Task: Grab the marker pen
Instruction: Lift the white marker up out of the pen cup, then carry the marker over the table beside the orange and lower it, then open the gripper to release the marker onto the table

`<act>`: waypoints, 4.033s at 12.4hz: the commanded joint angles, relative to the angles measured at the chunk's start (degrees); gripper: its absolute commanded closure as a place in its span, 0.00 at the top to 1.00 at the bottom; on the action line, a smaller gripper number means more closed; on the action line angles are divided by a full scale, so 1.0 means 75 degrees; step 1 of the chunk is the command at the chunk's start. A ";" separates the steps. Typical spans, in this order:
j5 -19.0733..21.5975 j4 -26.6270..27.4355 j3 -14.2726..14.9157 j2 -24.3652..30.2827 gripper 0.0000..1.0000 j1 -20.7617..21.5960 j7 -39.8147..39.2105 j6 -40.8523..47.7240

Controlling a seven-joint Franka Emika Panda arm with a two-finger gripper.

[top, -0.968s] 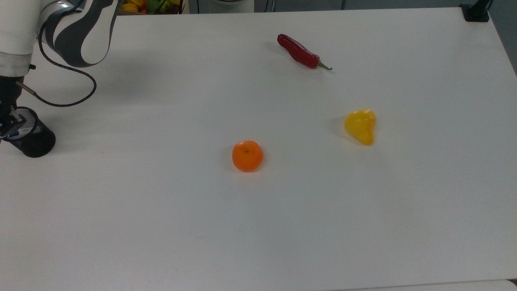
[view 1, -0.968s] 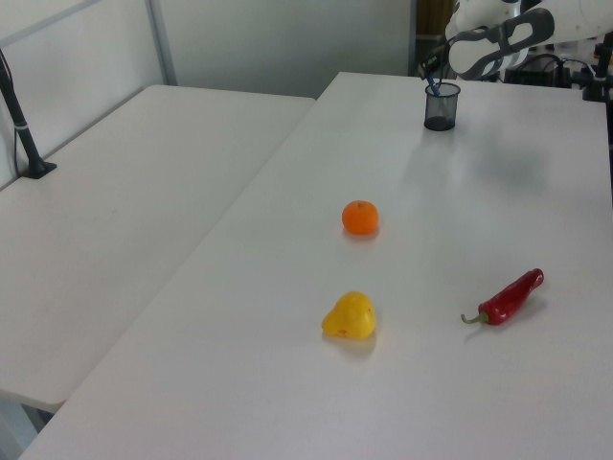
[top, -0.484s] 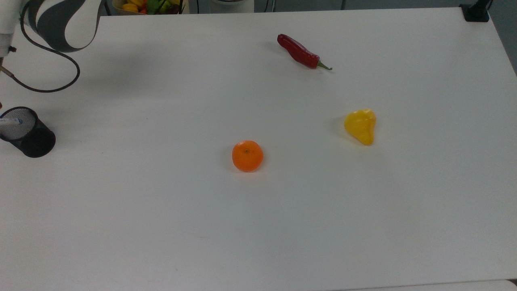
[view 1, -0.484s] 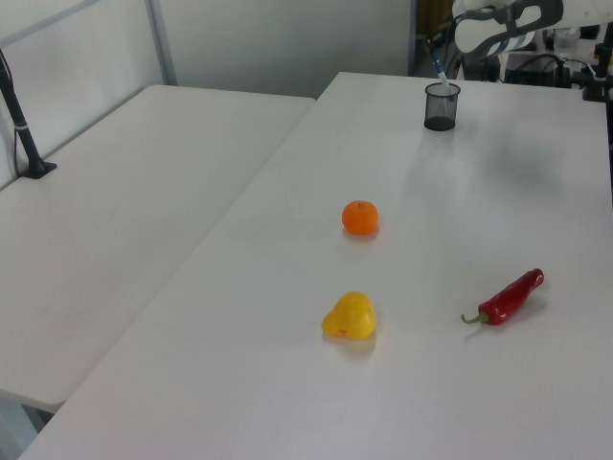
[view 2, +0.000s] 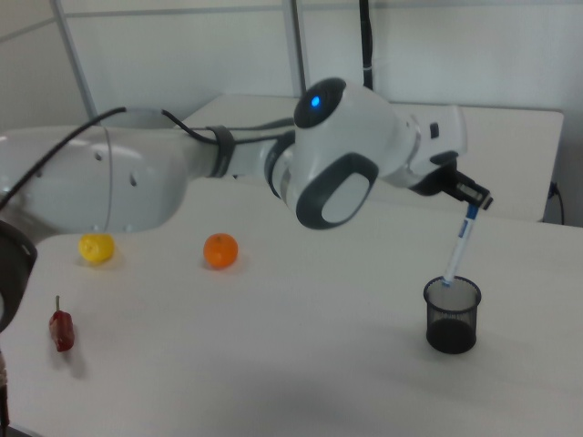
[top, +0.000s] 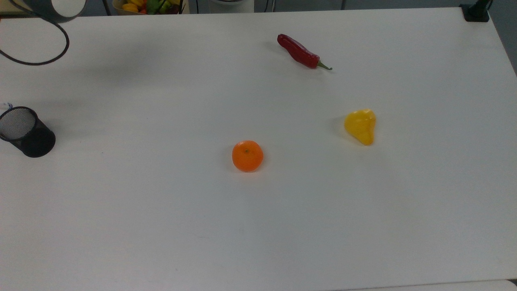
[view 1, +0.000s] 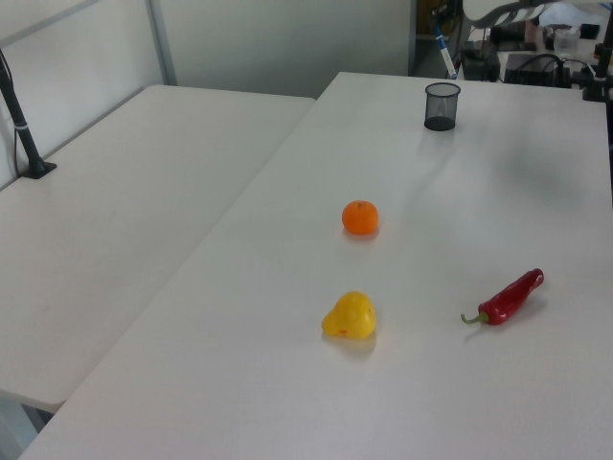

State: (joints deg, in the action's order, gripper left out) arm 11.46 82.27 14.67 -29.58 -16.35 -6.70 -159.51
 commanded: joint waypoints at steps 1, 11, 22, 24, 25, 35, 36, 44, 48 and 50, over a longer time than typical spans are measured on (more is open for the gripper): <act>0.0183 0.0234 -0.0186 0.0838 0.00 0.0151 -0.0032 0.0958; 0.0031 0.0316 -0.0210 0.2209 0.01 0.1604 -0.0477 0.5738; -0.0098 0.1041 -0.0269 0.2281 0.03 0.4275 -0.0080 0.8097; -0.0110 0.1311 -0.0269 0.2198 0.03 0.4393 -0.0090 0.7957; -0.0110 0.1660 -0.0269 0.2187 0.03 0.4522 -0.0079 0.7399; -0.0368 0.4311 -0.1171 0.2140 0.04 0.4593 0.0320 0.3061; -0.0368 0.4417 -0.1194 0.2105 0.04 0.4593 0.0389 0.2814; -0.0356 0.4406 -0.1323 0.1765 0.48 0.4488 0.0730 0.2413; -0.0356 0.4359 -0.1335 0.1905 1.00 0.4418 0.0788 0.2460; -0.0368 0.4208 -0.1347 0.2383 1.00 0.4231 0.0905 0.2889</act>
State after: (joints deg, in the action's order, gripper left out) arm 9.81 114.04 5.25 -16.45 17.21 -2.19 -140.27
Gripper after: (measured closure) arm 0.216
